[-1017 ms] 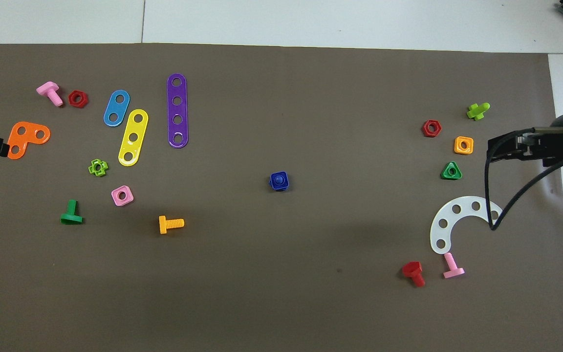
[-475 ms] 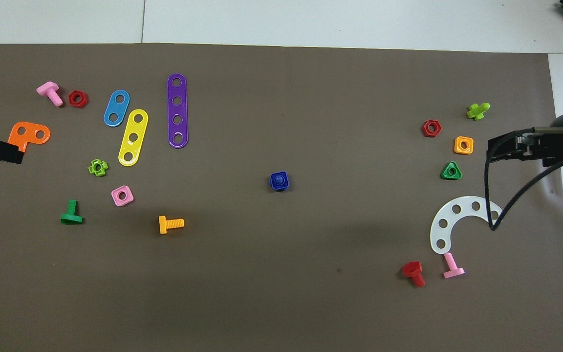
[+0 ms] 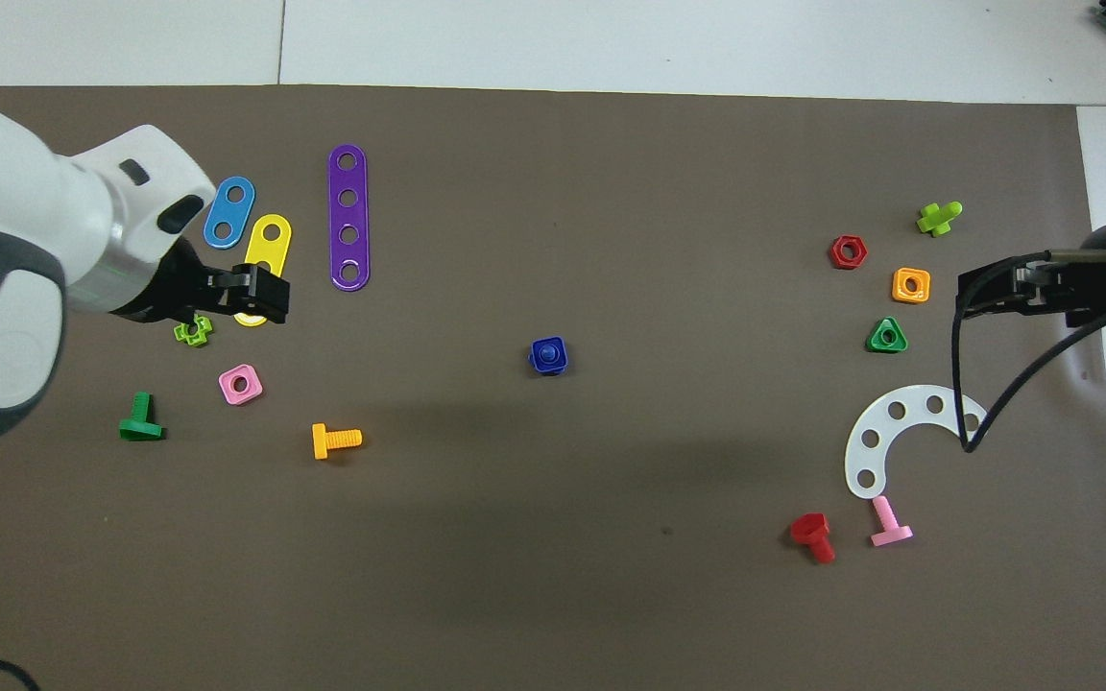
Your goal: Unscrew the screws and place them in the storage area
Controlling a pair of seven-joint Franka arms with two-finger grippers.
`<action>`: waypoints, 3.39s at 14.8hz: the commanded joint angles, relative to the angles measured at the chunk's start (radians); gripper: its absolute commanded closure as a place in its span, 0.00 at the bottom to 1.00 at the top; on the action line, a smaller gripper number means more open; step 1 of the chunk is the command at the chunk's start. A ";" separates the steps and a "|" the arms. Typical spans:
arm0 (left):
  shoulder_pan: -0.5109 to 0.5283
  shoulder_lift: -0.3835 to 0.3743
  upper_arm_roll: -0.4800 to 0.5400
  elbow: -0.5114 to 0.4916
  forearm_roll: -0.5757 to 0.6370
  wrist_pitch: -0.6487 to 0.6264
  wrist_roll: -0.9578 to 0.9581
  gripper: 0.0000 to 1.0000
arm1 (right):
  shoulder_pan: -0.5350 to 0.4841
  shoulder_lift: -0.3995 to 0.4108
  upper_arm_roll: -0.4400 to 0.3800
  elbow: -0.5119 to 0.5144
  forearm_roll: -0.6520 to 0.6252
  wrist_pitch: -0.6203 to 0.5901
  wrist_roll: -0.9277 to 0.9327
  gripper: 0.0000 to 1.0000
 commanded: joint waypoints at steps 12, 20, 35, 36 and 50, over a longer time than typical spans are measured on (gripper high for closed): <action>-0.348 0.354 0.021 0.016 -0.160 0.521 -0.415 0.14 | -0.010 -0.018 0.008 -0.015 0.000 -0.006 0.009 0.00; -0.407 0.391 0.019 -0.059 -0.066 0.572 -0.408 0.27 | -0.010 -0.018 0.008 -0.015 0.000 -0.006 0.009 0.00; -0.423 0.385 0.021 -0.075 -0.055 0.567 -0.406 0.87 | -0.010 -0.018 0.008 -0.015 0.000 -0.006 0.009 0.00; -0.415 0.385 0.021 -0.065 -0.055 0.560 -0.406 0.88 | -0.010 -0.018 0.006 -0.015 0.000 -0.006 0.009 0.00; -0.109 0.456 0.021 0.240 -0.135 0.101 -0.053 1.00 | 0.051 -0.034 0.014 -0.116 0.001 0.146 0.037 0.02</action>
